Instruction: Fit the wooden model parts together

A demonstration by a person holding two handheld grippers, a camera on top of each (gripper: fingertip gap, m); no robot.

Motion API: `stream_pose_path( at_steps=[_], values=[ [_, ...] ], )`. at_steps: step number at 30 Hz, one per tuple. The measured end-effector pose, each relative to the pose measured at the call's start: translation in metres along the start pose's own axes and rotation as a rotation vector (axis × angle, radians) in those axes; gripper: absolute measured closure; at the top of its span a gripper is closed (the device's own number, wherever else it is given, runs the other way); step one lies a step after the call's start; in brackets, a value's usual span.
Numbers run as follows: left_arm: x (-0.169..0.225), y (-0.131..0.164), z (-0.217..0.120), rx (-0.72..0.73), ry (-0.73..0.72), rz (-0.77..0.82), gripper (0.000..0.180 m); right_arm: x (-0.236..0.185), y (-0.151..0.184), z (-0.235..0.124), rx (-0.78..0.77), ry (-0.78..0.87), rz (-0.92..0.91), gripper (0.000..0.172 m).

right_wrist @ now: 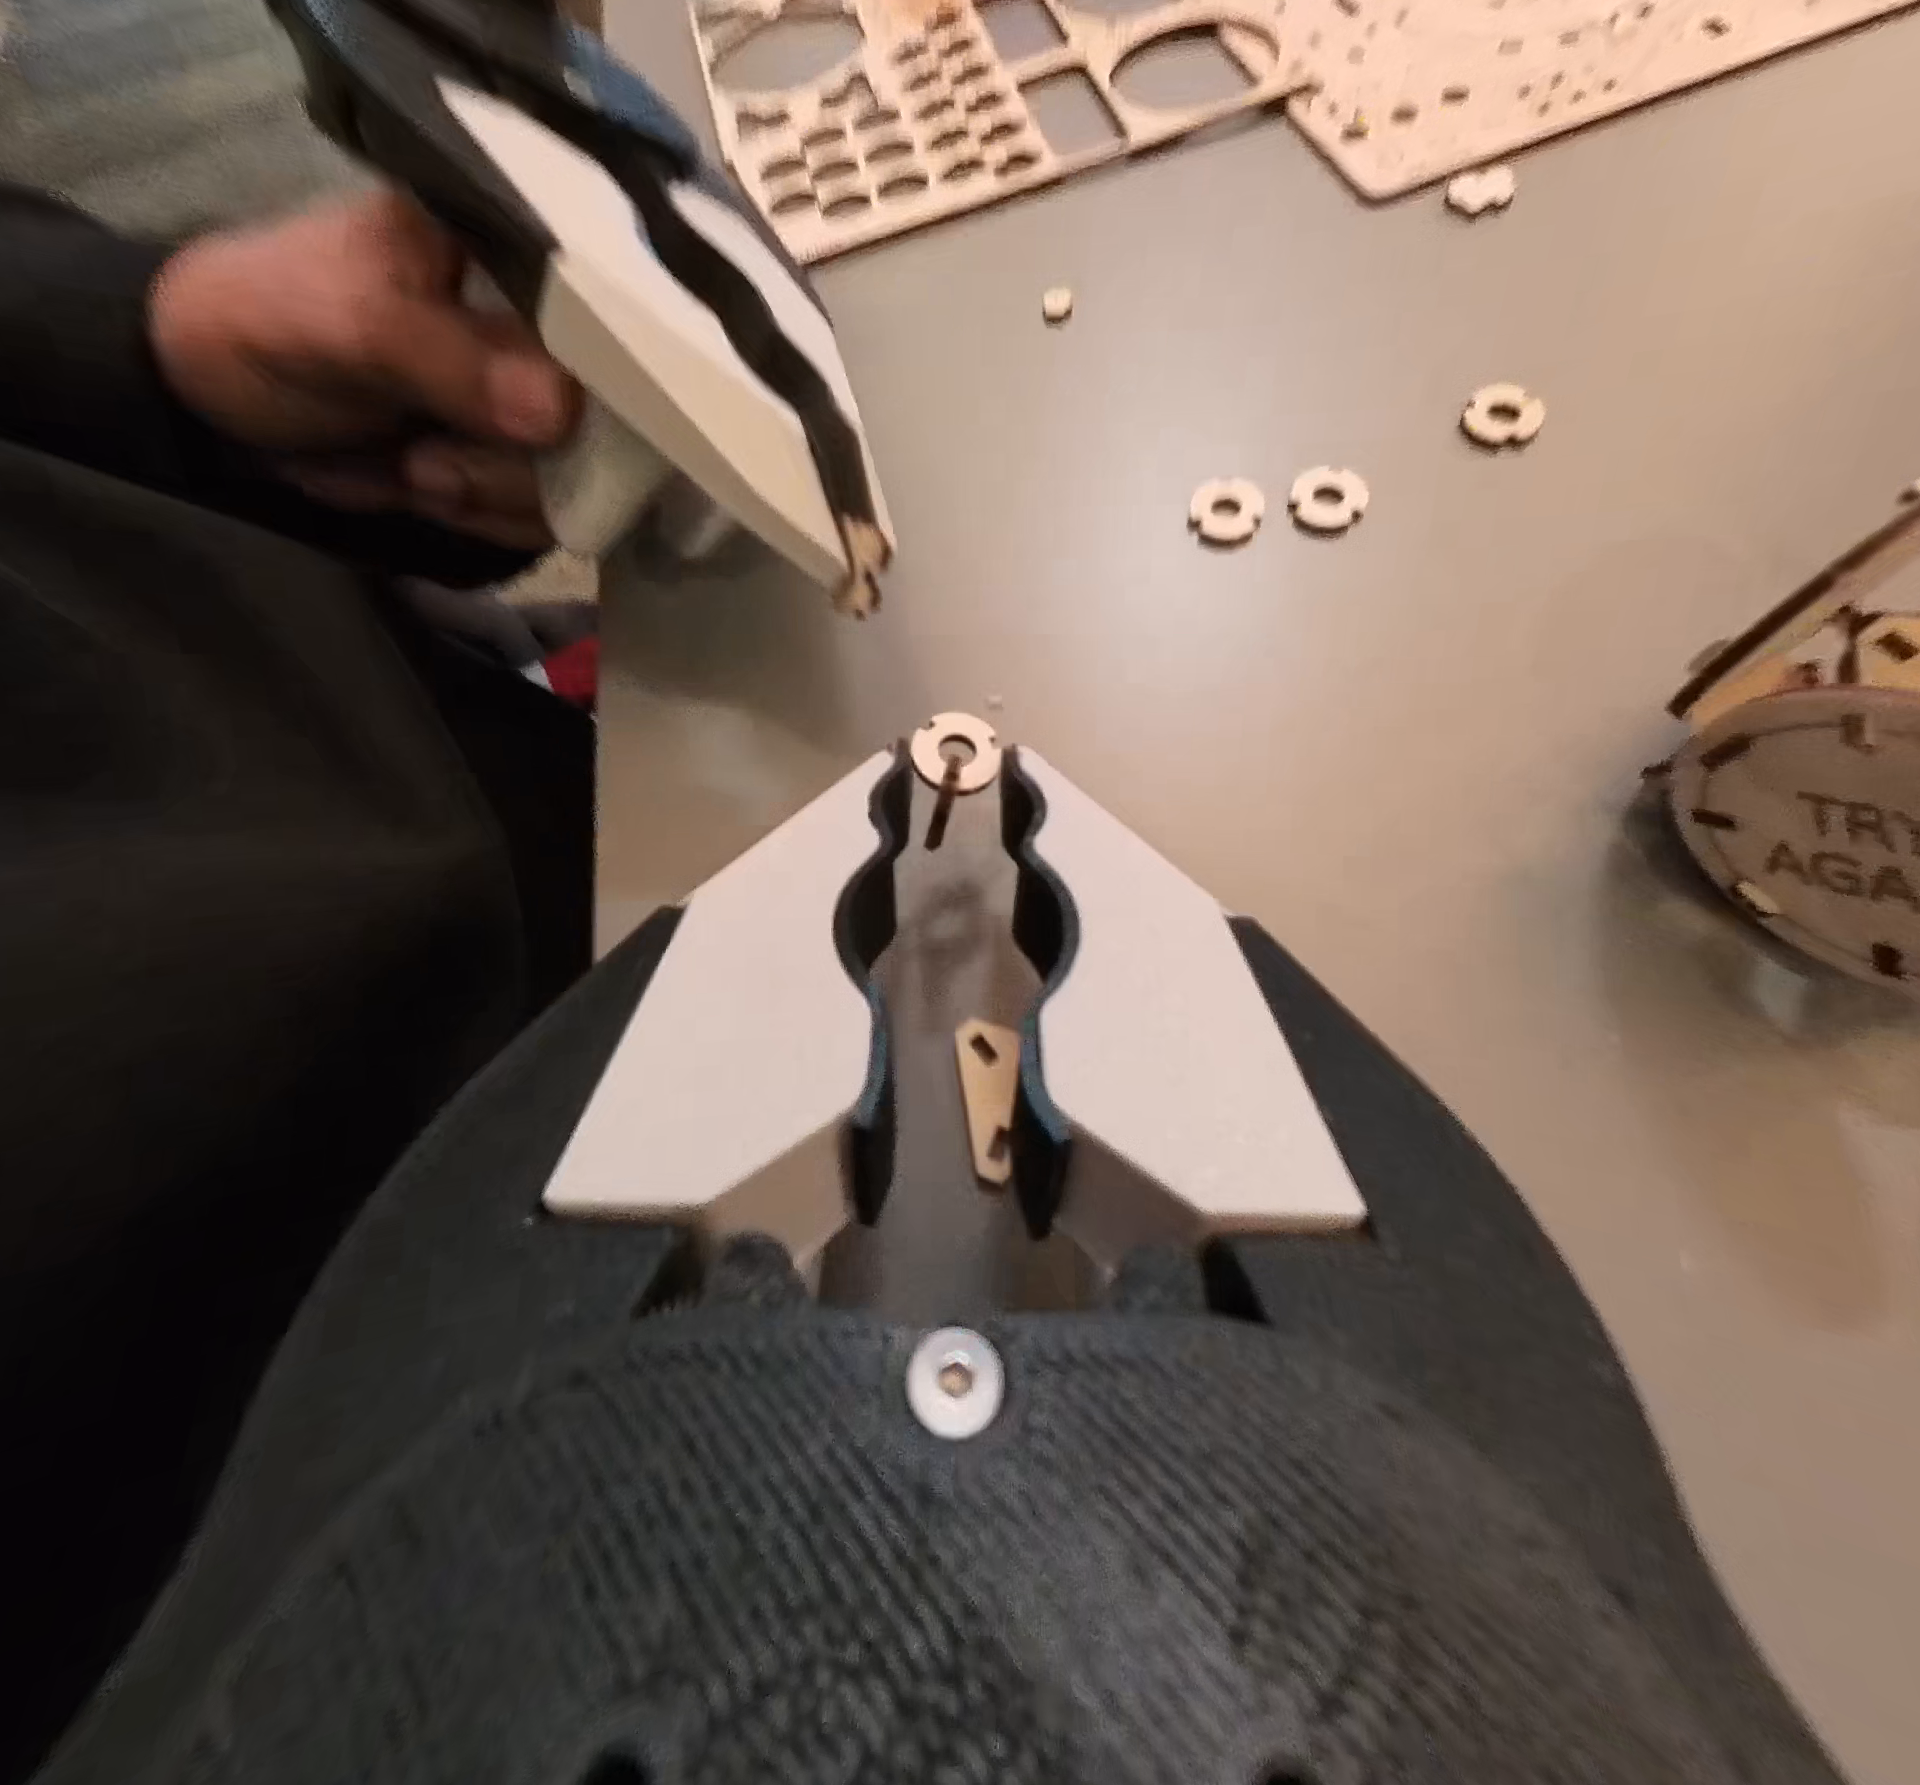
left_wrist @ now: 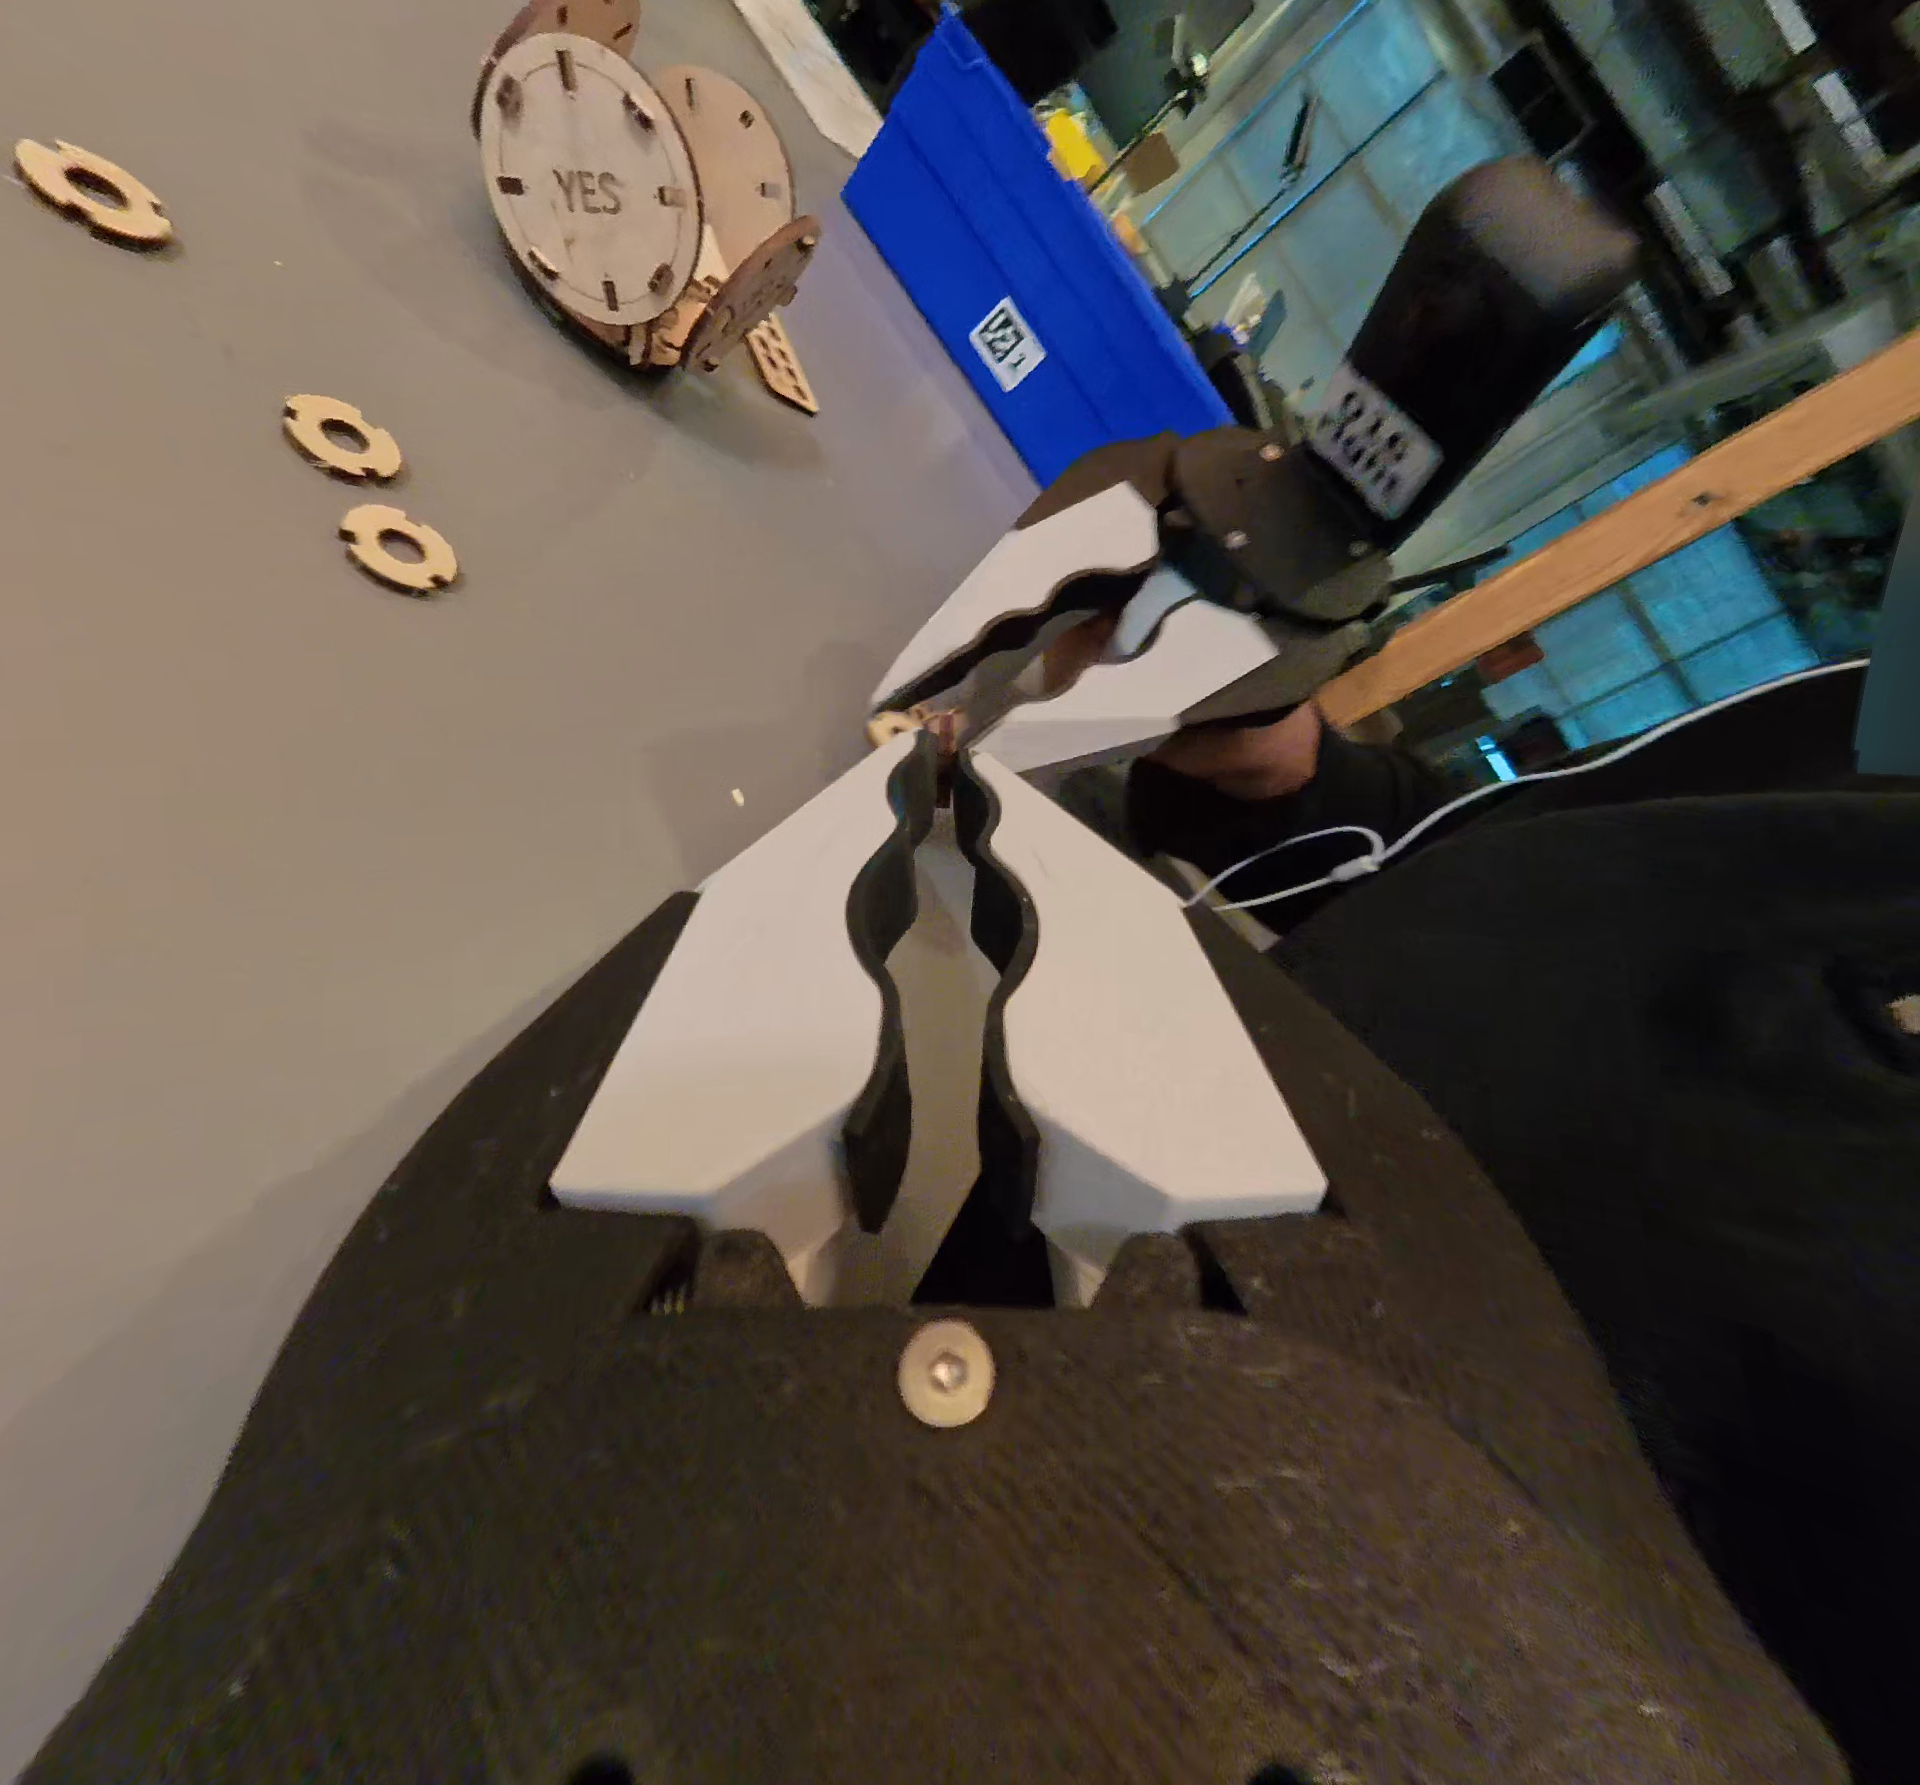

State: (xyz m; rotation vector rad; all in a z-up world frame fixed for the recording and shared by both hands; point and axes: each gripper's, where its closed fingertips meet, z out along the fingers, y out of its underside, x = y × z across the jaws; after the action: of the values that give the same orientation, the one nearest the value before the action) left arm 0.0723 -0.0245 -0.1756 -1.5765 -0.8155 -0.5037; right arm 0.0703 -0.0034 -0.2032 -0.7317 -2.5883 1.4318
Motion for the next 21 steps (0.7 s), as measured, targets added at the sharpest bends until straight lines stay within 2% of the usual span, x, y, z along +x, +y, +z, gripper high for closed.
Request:
stream_pose_path(
  at_steps=[5,13,21],
  values=[
    [-0.006,0.003,0.005,-0.038,-0.111,0.129,0.180,-0.001,-0.018,-0.004,0.030,0.007,0.067,0.156],
    [0.002,0.002,0.009,-0.029,-0.087,0.149,0.180,-0.006,-0.021,-0.003,0.011,-0.009,0.084,0.156],
    [0.001,0.006,0.011,-0.058,-0.130,0.209,0.180,-0.007,-0.019,-0.003,-0.029,0.005,0.059,0.156]
  ],
)
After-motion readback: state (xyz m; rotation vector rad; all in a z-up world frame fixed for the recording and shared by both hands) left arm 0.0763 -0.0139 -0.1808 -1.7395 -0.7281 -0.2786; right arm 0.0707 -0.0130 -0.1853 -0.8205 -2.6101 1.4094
